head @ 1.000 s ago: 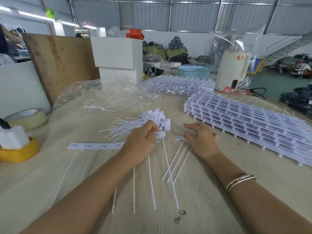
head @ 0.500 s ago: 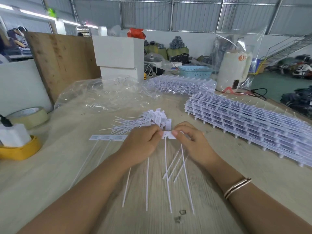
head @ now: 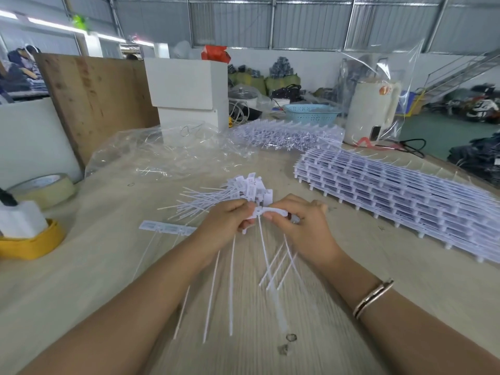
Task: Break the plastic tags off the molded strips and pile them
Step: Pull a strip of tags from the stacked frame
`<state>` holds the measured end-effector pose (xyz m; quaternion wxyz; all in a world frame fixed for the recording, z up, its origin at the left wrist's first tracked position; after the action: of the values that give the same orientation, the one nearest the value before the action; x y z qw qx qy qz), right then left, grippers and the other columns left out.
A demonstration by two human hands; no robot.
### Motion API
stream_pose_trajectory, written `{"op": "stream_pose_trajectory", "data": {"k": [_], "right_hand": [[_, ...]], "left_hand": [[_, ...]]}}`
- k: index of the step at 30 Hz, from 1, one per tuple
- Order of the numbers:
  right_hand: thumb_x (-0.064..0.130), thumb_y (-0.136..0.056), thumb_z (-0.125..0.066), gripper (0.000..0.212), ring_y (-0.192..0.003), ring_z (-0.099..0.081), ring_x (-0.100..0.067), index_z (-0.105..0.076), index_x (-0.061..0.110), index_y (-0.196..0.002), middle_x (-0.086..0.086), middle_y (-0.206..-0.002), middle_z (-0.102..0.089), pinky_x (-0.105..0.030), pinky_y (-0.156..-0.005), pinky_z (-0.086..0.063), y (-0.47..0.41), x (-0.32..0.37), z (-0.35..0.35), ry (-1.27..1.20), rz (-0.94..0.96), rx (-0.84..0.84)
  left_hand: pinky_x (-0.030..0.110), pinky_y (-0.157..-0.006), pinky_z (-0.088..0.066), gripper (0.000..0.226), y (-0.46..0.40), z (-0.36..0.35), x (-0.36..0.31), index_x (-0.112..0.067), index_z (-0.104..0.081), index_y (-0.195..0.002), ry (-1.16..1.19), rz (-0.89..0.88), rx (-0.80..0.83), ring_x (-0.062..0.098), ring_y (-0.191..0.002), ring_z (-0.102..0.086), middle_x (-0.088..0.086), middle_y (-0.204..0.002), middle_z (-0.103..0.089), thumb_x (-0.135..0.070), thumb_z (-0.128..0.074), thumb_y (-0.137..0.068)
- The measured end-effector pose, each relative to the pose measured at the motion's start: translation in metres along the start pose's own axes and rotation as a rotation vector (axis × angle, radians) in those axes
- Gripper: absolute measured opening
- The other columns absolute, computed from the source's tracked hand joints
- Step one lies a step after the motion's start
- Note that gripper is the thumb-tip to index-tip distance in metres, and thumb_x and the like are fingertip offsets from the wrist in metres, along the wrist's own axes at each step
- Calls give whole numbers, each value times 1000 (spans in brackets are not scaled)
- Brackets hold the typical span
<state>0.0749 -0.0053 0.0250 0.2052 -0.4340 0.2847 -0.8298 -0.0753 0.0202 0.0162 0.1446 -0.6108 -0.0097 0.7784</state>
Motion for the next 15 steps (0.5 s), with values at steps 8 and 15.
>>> {"op": "stream_pose_trajectory", "data": {"k": [8,15], "right_hand": [[18,-83,-69,26,-76,-58,-5,-67,44,-80,20,-72,-62,-51,-88,-34,0,-3,0,-140,-25,-33],[1,-85,-61,19,-73,-62,-1,-72,16,-81,10,-74,-70,-13,-70,-46,0,-2,-2,-645,-169,30]], "left_hand": [[11,-50,-35,32,1,-7,1,-14,-59,-71,86,6,30,2,-49,-43,-13,-51,-50,-22,-44,-98],[17,-57,-37,37,0,-14,-2,-23,-66,-65,319,-36,43,2,-53,-49,-12,-56,-56,-22,-45,-96]]}}
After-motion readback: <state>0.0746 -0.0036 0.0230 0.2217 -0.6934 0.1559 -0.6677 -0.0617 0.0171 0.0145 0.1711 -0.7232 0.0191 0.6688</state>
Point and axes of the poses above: each hand's wrist, its own y-axis away from the middle knuckle, its own z-axis out of the back of the hand, x = y × z, the point moved 4 cm from there along -y, towards the middle knuckle
